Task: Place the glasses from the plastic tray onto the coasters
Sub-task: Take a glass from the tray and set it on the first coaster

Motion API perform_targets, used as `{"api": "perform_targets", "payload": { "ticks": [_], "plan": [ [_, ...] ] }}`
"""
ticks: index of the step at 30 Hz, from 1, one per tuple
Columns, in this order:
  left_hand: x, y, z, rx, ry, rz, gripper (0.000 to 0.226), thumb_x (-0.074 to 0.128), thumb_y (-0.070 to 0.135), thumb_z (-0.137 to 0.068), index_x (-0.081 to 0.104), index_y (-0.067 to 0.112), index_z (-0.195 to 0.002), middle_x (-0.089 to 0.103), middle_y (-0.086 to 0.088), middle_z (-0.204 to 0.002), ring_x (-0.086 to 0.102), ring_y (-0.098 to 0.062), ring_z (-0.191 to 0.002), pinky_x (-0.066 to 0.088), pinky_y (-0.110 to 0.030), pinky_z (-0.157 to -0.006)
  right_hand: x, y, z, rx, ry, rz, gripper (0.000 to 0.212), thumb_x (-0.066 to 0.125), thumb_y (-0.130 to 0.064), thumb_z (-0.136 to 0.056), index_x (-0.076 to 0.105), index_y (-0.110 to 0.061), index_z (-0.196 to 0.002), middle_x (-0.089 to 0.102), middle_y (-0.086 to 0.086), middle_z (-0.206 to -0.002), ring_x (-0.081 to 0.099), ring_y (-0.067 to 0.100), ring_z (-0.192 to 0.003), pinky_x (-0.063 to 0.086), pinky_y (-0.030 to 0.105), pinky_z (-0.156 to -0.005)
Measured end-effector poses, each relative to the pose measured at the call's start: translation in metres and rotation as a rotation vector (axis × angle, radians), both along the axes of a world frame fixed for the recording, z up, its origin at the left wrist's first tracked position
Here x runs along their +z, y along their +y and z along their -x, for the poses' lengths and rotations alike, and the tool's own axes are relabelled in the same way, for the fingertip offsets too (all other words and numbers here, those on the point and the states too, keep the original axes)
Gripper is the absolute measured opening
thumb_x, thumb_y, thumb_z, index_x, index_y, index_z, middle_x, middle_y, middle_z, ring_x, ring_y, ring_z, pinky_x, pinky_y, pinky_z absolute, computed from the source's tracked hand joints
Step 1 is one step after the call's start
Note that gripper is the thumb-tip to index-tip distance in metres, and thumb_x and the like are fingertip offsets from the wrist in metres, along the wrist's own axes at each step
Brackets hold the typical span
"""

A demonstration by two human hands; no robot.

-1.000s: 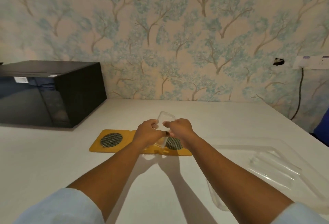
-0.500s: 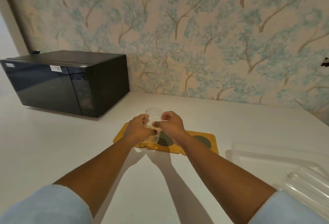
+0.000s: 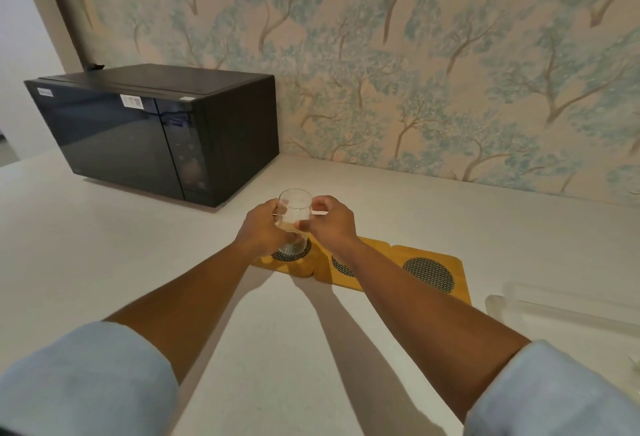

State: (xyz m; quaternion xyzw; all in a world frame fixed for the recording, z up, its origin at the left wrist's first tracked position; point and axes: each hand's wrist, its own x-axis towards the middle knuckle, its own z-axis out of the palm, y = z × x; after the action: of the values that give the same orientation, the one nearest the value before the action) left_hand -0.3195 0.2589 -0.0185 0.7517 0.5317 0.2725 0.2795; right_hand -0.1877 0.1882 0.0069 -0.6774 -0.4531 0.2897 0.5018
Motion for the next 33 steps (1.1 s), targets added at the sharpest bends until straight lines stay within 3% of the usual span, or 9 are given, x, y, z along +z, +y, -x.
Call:
{"api": "perform_targets", "payload": {
  "ticks": [5, 9, 15, 23, 27, 31, 33],
  "plan": [
    [-0.008, 0.015, 0.0, 0.006, -0.009, 0.032, 0.078, 0.09, 0.028, -0.063, 0.053, 0.017, -0.131, 0.063, -0.004, -0.129, 0.06, -0.025, -0.113, 0.045, -0.028, -0.078, -0.008, 0.019, 0.0, 0.012, -0.022, 0.013, 0.058, 0.086, -0.014, -0.067, 0.06, -0.017, -0.119, 0.063, 0.001, -0.122, 0.058, 0.016, -0.099, 0.045, 0.017, -0.069],
    [-0.017, 0.021, -0.002, 0.002, -0.017, 0.053, 0.076, 0.088, 0.023, -0.067, 0.053, 0.015, -0.133, 0.062, -0.006, -0.131, 0.06, -0.027, -0.115, 0.046, -0.029, -0.081, -0.017, 0.029, -0.001, 0.027, -0.043, 0.027, 0.058, 0.086, -0.014, -0.067, 0.061, -0.015, -0.12, 0.063, 0.001, -0.122, 0.058, 0.015, -0.1, 0.043, 0.014, -0.064],
    [-0.025, 0.026, -0.001, 0.001, -0.034, 0.088, 0.079, 0.087, 0.021, -0.069, 0.049, 0.016, -0.138, 0.059, -0.006, -0.135, 0.058, -0.026, -0.118, 0.044, -0.027, -0.083, -0.027, 0.037, -0.002, 0.042, -0.074, 0.023, 0.055, 0.085, -0.014, -0.069, 0.061, -0.016, -0.118, 0.064, 0.002, -0.122, 0.063, 0.02, -0.104, 0.047, 0.02, -0.073],
    [-0.028, 0.03, -0.001, 0.0, -0.01, 0.1, 0.076, 0.084, 0.021, -0.073, 0.046, 0.019, -0.139, 0.057, -0.005, -0.137, 0.056, -0.027, -0.119, 0.041, -0.029, -0.085, -0.033, 0.041, 0.001, 0.04, -0.1, 0.039, 0.058, 0.085, -0.014, -0.07, 0.059, -0.015, -0.122, 0.063, 0.001, -0.125, 0.061, 0.014, -0.098, 0.045, 0.012, -0.063],
    [-0.028, 0.027, -0.001, 0.015, -0.001, 0.069, 0.072, 0.083, 0.023, -0.075, 0.048, 0.016, -0.138, 0.06, -0.007, -0.133, 0.058, -0.027, -0.116, 0.041, -0.029, -0.086, -0.036, 0.04, 0.001, 0.055, -0.067, 0.06, 0.065, 0.085, -0.006, -0.065, 0.058, -0.013, -0.124, 0.063, 0.004, -0.125, 0.062, 0.02, -0.11, 0.053, 0.024, -0.077],
    [-0.031, 0.023, 0.0, 0.062, 0.066, 0.023, 0.06, 0.081, 0.032, -0.076, 0.053, 0.013, -0.126, 0.065, -0.008, -0.122, 0.058, -0.022, -0.097, 0.043, -0.027, -0.078, -0.037, 0.038, 0.003, 0.068, -0.08, 0.076, 0.07, 0.084, -0.008, -0.067, 0.054, -0.011, -0.131, 0.06, 0.005, -0.13, 0.057, 0.022, -0.119, 0.051, 0.029, -0.088],
    [-0.031, 0.02, 0.0, 0.098, 0.126, 0.044, 0.064, 0.08, 0.038, -0.076, 0.052, 0.013, -0.127, 0.064, -0.009, -0.125, 0.061, -0.026, -0.102, 0.044, -0.028, -0.078, -0.036, 0.035, 0.003, 0.056, -0.103, 0.088, 0.074, 0.084, -0.01, -0.069, 0.051, -0.01, -0.135, 0.058, 0.006, -0.134, 0.056, 0.023, -0.12, 0.052, 0.032, -0.092]
  ]
}}
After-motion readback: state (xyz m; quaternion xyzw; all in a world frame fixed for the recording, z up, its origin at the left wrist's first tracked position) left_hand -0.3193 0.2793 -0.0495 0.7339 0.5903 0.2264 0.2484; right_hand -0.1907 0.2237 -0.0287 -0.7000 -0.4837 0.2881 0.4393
